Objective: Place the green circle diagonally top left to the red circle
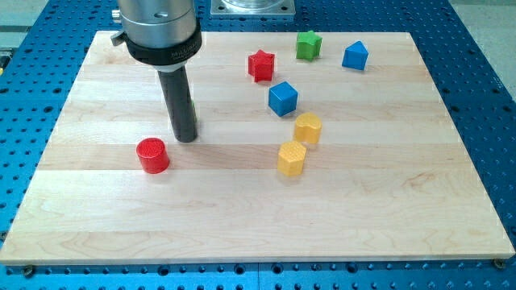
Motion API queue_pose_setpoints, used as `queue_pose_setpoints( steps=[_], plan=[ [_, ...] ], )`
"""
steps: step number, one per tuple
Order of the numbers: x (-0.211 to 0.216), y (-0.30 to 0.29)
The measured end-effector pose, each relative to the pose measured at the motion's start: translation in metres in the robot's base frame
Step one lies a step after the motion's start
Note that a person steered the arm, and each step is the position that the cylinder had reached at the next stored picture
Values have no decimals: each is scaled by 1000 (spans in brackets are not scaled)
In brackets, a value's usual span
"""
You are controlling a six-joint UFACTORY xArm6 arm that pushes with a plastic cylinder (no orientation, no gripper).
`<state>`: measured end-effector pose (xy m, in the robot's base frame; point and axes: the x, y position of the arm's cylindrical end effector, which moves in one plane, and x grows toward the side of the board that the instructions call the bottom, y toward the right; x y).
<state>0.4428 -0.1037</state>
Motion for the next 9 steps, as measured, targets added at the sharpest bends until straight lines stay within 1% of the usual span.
queue_pose_setpoints(
  steps=[1,3,4,5,6,8,9],
  plan=[
    [7,24],
    [7,47],
    [-12,71],
    [-40,49],
    [-46,47],
    [-43,25],
    [-43,-6]
  ],
)
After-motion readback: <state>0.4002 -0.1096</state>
